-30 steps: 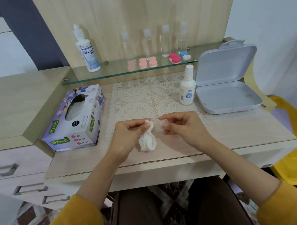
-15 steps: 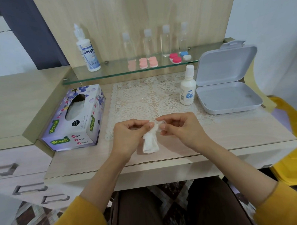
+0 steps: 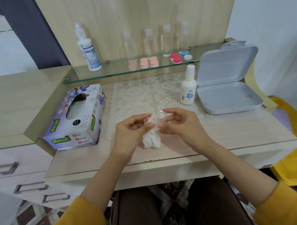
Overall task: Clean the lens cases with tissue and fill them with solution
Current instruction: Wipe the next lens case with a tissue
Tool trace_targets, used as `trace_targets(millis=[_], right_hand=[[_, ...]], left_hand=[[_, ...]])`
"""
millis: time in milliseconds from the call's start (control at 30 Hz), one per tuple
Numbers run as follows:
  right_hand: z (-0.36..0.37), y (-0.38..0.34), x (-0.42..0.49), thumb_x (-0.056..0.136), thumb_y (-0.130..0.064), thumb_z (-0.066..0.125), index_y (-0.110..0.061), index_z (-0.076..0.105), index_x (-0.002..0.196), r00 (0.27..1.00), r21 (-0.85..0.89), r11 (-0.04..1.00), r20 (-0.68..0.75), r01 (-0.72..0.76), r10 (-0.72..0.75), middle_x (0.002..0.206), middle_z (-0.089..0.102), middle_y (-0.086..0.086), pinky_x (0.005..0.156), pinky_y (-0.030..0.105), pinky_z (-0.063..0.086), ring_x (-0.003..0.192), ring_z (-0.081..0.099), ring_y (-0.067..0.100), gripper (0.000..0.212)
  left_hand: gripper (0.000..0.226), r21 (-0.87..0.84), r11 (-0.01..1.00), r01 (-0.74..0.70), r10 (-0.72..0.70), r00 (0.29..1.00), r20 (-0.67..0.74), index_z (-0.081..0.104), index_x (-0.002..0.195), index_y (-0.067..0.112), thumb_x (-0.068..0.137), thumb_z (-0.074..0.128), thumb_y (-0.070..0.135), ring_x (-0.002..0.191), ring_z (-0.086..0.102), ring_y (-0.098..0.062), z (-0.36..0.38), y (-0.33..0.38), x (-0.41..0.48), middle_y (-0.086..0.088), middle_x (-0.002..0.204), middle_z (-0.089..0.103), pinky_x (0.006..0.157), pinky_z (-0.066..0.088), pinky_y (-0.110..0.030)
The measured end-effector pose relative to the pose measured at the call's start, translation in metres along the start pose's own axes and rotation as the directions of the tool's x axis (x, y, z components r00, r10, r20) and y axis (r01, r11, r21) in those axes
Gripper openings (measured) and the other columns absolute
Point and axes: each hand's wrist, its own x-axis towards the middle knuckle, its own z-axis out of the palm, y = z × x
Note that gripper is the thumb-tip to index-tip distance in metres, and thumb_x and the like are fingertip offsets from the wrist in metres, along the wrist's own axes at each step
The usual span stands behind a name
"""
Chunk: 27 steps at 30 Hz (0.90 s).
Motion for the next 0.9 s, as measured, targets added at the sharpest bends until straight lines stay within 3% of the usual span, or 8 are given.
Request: trace_targets(millis=[100, 233, 333, 400, 500, 600, 733, 900], right_hand=[[0.01, 0.003, -0.006, 0.064, -0.016, 0.081, -0.001, 0.068, 0.085, 0.999, -0.132, 0.991, 0.031, -0.037, 0.042, 0.077, 0.069, 0.007, 0.069, 0.023, 0.051, 0.069, 0.065, 0.015, 0.029], [0.016, 0.008, -0.009, 0.069, -0.011, 0.078, 0.005, 0.059, 0.068, 0.999, -0.089, 0.996, -0.038, 0.007, -0.01, 0.064, 0.056, 0.011, 0.061, 0.028, 0.039, 0.061, 0.05, 0.018, 0.025], [0.011, 0.005, -0.009, 0.07, -0.005, 0.076, -0.005, 0.06, 0.07, 0.999, -0.083, 0.996, -0.039, 0.017, -0.021, 0.068, 0.058, 0.011, 0.062, 0.025, 0.042, 0.062, 0.052, 0.017, 0.017], [0.007, 0.004, -0.009, 0.071, -0.001, 0.074, -0.01, 0.063, 0.076, 1.0, -0.053, 0.999, -0.012, 0.011, -0.012, 0.075, 0.064, 0.02, 0.064, 0.031, 0.048, 0.065, 0.059, 0.023, 0.015], [0.003, 0.001, -0.01, 0.078, 0.0, 0.068, -0.014, 0.067, 0.076, 1.0, -0.056, 0.998, 0.026, -0.002, 0.003, 0.072, 0.067, 0.012, 0.062, 0.029, 0.048, 0.062, 0.061, 0.018, 0.014], [-0.004, -0.003, -0.01, 0.083, -0.004, 0.063, -0.014, 0.065, 0.075, 1.0, -0.116, 0.993, 0.005, 0.016, -0.015, 0.071, 0.061, 0.007, 0.067, 0.031, 0.043, 0.068, 0.054, 0.018, 0.013], [-0.015, -0.011, -0.007, 0.079, -0.013, 0.069, -0.016, 0.063, 0.071, 0.998, -0.158, 0.987, -0.052, 0.012, -0.021, 0.07, 0.059, -0.001, 0.066, 0.027, 0.041, 0.067, 0.052, 0.012, 0.01], [-0.014, -0.017, -0.001, 0.076, -0.01, 0.072, -0.009, 0.067, 0.074, 0.997, -0.214, 0.975, -0.023, 0.065, -0.072, 0.067, 0.061, -0.001, 0.056, 0.015, 0.044, 0.052, 0.055, 0.006, 0.005]], left_hand=[[0.024, -0.038, 0.999, -0.017, 0.016, 0.999, -0.031, 0.068, 0.086, 0.015, 0.07, 0.07, -0.003, 0.064, 0.064, 0.0, 0.008, 0.004, -0.001, 0.012, 0.063, 0.068, 0.062, 0.05, -0.013], [0.024, -0.052, 0.999, -0.015, 0.013, 0.999, -0.042, 0.068, 0.086, 0.014, 0.07, 0.071, -0.003, 0.067, 0.065, -0.002, 0.012, 0.005, -0.001, 0.01, 0.065, 0.068, 0.064, 0.05, -0.014], [0.024, -0.057, 0.998, -0.01, 0.006, 0.998, -0.068, 0.069, 0.086, 0.014, 0.068, 0.073, 0.0, 0.069, 0.064, -0.003, 0.007, 0.003, 0.0, 0.01, 0.066, 0.068, 0.067, 0.051, -0.015], [0.024, -0.048, 0.999, -0.005, 0.002, 0.998, -0.058, 0.069, 0.087, 0.014, 0.068, 0.072, 0.001, 0.069, 0.065, -0.003, 0.006, 0.002, 0.0, 0.009, 0.067, 0.069, 0.067, 0.052, -0.016], [0.024, -0.041, 0.999, 0.015, -0.017, 0.999, -0.038, 0.068, 0.089, 0.015, 0.067, 0.072, 0.005, 0.07, 0.066, -0.003, 0.007, 0.001, 0.0, 0.01, 0.068, 0.07, 0.068, 0.052, -0.016], [0.023, -0.1, 0.994, 0.046, -0.05, 0.998, -0.043, 0.069, 0.088, 0.013, 0.064, 0.07, 0.015, 0.073, 0.067, -0.008, 0.003, 0.001, 0.0, 0.007, 0.07, 0.07, 0.079, 0.055, -0.024], [0.034, -0.122, 0.99, 0.07, -0.073, 0.997, -0.022, 0.065, 0.098, 0.015, 0.064, 0.069, 0.01, 0.071, 0.065, -0.01, -0.003, 0.0, 0.001, -0.001, 0.071, 0.065, 0.074, 0.056, -0.024], [0.018, -0.074, 0.986, 0.149, -0.15, 0.989, -0.016, 0.07, 0.089, 0.013, 0.074, 0.068, 0.004, 0.077, 0.069, -0.015, -0.002, 0.001, 0.001, -0.004, 0.081, 0.072, 0.085, 0.054, -0.03]])
